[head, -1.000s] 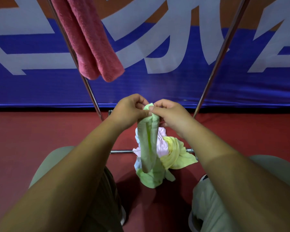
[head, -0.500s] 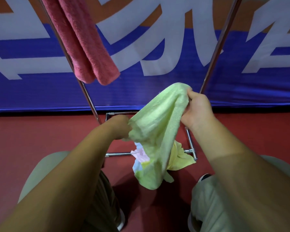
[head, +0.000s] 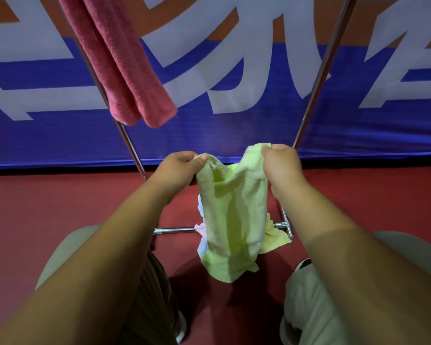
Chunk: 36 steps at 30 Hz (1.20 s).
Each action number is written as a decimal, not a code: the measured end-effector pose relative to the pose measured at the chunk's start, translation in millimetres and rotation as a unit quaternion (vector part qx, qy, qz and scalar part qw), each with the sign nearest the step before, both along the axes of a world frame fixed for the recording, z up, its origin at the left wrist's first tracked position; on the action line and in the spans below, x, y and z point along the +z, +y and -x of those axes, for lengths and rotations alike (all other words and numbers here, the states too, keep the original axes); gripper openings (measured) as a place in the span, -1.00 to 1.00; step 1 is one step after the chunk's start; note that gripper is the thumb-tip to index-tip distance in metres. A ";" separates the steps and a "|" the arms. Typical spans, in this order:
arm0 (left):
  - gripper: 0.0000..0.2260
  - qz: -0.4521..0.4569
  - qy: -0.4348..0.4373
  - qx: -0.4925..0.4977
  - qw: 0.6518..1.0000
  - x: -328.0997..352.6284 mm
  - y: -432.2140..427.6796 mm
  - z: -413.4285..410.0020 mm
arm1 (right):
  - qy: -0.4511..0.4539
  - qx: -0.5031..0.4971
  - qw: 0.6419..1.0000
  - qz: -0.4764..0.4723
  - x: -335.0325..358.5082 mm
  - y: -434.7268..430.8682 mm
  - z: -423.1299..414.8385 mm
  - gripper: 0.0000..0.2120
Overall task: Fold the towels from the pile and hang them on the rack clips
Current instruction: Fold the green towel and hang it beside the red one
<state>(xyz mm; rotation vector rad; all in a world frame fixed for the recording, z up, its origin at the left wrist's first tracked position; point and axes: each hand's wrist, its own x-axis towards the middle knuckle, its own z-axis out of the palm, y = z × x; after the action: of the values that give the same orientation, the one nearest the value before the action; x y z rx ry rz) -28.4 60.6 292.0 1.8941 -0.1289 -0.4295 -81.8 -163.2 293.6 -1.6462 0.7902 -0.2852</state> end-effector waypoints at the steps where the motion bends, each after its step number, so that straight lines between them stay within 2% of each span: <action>1: -0.55 0.004 0.006 0.004 1.000 -0.1 -2.5 0.1 | 0.009 0.012 1.000 0.011 -2.2 3.1 -0.2 -0.71; 3: -0.52 0.011 0.020 0.024 0.999 -2.7 -6.1 -1.1 | 0.029 0.029 0.998 0.038 -3.3 9.1 1.6 -0.75; 11: -0.76 -0.065 -0.019 0.052 0.996 -2.2 -21.9 10.9 | 0.034 0.113 0.972 0.202 -6.0 35.6 6.8 -0.78; 15: -0.78 -0.059 -0.012 0.025 0.998 -2.5 -29.7 14.3 | 0.025 0.137 0.972 0.191 -9.2 45.2 12.1 -0.84; 21: -0.82 -0.063 -0.005 0.006 0.998 -0.8 -33.3 14.7 | 0.020 0.158 0.955 0.251 -15.3 52.0 17.1 -0.81; 28: -0.86 -0.028 0.025 -0.032 0.999 -4.9 -33.2 13.7 | -0.035 0.143 0.966 0.214 -17.7 56.7 19.7 -0.86; 32: -0.78 -0.031 0.006 -0.064 0.997 -3.1 -29.7 13.0 | -0.051 0.164 0.961 0.217 -14.9 59.5 25.6 -0.82; 36: -0.66 0.001 0.025 -0.093 0.995 0.4 -24.3 10.6 | -0.040 0.188 0.961 0.197 -12.0 59.0 29.5 -0.67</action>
<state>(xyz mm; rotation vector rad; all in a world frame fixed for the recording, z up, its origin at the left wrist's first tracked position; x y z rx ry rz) -39.0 36.3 292.5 1.8760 -0.2730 -0.6019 -111.3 -104.2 281.5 -2.1045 0.3566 -0.2457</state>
